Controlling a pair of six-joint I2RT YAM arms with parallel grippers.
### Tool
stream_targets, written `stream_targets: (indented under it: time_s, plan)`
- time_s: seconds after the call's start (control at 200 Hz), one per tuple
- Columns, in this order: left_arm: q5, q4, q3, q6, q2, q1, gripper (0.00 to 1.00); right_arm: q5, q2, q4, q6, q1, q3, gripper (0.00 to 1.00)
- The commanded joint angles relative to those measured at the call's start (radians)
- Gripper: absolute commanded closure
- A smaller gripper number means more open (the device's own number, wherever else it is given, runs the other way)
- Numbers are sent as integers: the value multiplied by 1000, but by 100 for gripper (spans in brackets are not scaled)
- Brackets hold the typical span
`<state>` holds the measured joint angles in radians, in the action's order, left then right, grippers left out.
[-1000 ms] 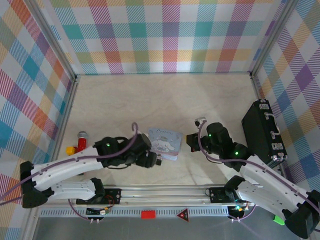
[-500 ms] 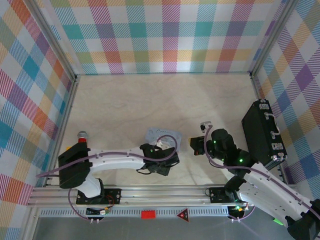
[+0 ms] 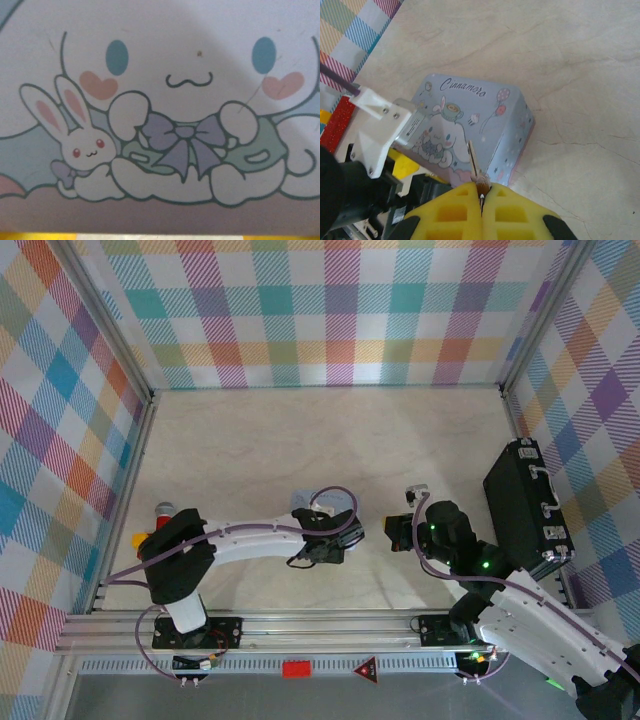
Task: Unlock a padlock with a key
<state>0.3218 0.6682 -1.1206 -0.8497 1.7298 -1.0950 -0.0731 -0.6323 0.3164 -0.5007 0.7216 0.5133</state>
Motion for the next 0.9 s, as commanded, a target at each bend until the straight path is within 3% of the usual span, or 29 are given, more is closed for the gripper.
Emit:
stream_targets:
  time_s: [0.0,0.255,0.38,0.495,0.755,0.895]
  plan:
    - [59,-67,-52,-12,31,26,24,-21,21,13,3,6,-20,100]
    - [141,-203,-87,130,73,112,30,-25,40,28,-20,4,-33,100]
    - [91,-324,-57,241,56,111,30,-27,39,44,-26,5,-25,100]
    - [32,-477,80,258,-26,107,29,-19,43,42,-39,6,-28,100]
    - [-23,-882,510,302,-379,118,24,32,-3,-15,-77,5,-36,100]
    - [-210,-1143,670,312,-425,200,20,47,-29,-53,-112,5,-50,100]
